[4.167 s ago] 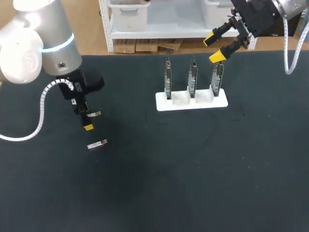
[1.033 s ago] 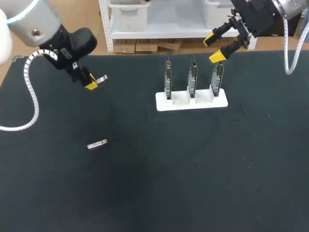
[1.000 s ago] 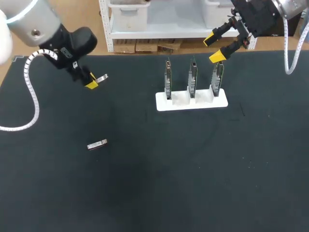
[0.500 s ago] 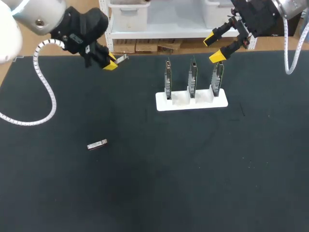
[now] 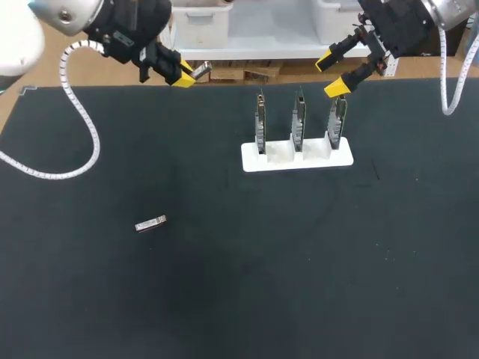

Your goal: Pick up the optical module with the left hand, and insert it into the network port with the right hand.

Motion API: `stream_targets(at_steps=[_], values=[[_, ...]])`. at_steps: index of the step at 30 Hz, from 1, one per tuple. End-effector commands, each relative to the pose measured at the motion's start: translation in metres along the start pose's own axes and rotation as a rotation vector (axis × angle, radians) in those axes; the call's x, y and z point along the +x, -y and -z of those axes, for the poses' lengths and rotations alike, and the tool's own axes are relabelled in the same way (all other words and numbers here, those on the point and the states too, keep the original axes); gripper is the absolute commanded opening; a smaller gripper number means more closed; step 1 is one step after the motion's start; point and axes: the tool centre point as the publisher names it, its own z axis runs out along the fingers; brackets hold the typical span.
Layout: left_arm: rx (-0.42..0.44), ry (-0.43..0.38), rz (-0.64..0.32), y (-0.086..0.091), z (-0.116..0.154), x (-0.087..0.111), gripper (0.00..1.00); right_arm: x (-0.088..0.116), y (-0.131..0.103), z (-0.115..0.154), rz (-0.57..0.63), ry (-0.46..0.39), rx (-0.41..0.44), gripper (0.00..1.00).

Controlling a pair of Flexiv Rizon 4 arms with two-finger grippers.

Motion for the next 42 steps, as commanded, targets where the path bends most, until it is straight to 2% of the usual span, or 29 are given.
stream_targets(at_steps=[1, 7, 10, 13, 19, 27, 33, 39, 42], values=[[0.023, -0.009, 0.000, -0.008, -0.004, -0.003, 0.00, 0.000, -0.001, 0.000, 0.001, 0.000, 0.004, 1.00], [0.023, -0.009, 0.000, -0.008, -0.004, -0.003, 0.00, 0.000, -0.001, 0.000, 0.001, 0.000, 0.004, 1.00], [-0.010, -0.002, 0.012, 0.001, 0.003, 0.000, 0.00, 0.000, -0.001, 0.000, 0.001, 0.000, 0.004, 1.00], [-0.041, 0.043, -0.019, 0.000, 0.002, -0.007, 0.00, 0.000, -0.001, 0.000, 0.001, 0.000, 0.004, 1.00], [-0.067, 0.196, -0.101, -0.009, -0.013, -0.033, 0.00, 0.000, -0.001, 0.000, 0.001, 0.000, 0.004, 1.00], [-0.021, 0.363, -0.143, -0.020, -0.038, -0.059, 0.00, 0.000, -0.001, 0.000, 0.001, 0.000, 0.004, 1.00], [0.044, 0.411, -0.133, -0.021, -0.055, -0.077, 0.00, 0.000, -0.001, 0.000, 0.001, 0.000, 0.004, 1.00], [0.071, 0.441, -0.099, -0.025, -0.060, -0.082, 0.00, 0.000, -0.001, 0.000, 0.001, 0.000, 0.004, 1.00], [0.090, 0.492, -0.073, -0.025, -0.062, -0.085, 0.00, 0.000, -0.001, 0.000, 0.001, 0.000, 0.004, 1.00]])
